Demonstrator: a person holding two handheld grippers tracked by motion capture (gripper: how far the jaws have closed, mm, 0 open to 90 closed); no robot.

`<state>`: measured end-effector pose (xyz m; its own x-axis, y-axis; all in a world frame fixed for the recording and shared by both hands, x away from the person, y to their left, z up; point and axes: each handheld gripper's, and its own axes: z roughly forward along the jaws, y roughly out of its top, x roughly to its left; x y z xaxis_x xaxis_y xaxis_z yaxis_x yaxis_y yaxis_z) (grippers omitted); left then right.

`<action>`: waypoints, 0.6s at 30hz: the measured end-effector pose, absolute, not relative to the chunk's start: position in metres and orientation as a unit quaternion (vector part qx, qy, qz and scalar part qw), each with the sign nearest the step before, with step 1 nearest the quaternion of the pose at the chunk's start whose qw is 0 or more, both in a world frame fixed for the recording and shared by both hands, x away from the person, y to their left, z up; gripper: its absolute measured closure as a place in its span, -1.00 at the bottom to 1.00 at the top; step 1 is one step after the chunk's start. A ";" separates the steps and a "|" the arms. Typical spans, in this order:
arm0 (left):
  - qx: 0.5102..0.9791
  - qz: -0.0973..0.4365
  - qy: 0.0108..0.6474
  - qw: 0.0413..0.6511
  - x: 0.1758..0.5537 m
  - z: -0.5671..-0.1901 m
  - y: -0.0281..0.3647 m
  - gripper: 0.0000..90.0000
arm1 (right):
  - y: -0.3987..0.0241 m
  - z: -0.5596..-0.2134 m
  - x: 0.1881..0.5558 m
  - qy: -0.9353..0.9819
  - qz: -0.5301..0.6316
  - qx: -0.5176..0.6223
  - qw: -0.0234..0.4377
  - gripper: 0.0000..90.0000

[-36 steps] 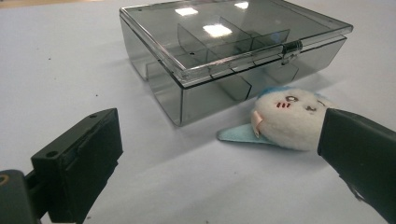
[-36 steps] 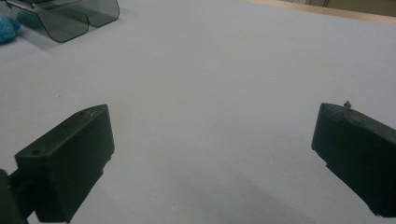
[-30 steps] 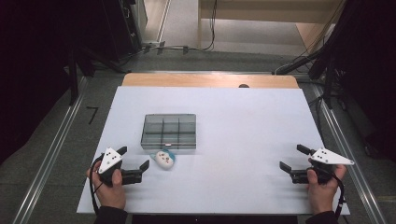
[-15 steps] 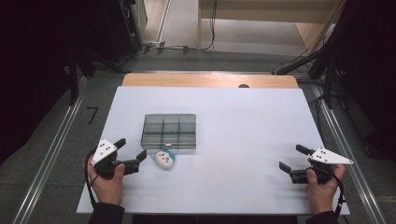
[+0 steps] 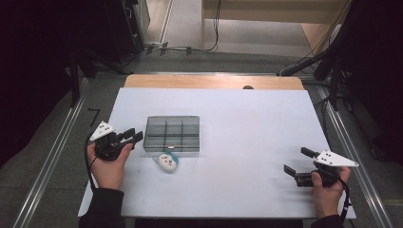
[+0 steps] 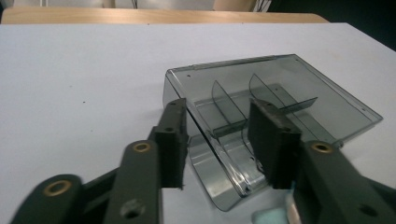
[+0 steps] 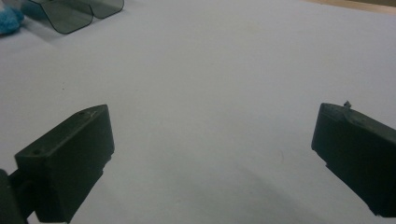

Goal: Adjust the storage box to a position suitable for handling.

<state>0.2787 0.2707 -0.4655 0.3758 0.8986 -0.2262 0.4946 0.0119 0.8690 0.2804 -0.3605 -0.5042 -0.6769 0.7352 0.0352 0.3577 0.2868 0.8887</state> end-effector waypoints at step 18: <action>0.695 0.171 0.537 0.446 0.329 -0.468 0.279 0.99 | -0.360 -0.504 0.281 0.778 0.481 0.353 0.197 -1.00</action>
<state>0.3293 0.2786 -0.4683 0.3654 0.8991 -0.2409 0.5936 -0.0257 0.8044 0.2806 -0.3600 -0.5043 -0.6733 0.7387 0.0333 0.3606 0.2887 0.8869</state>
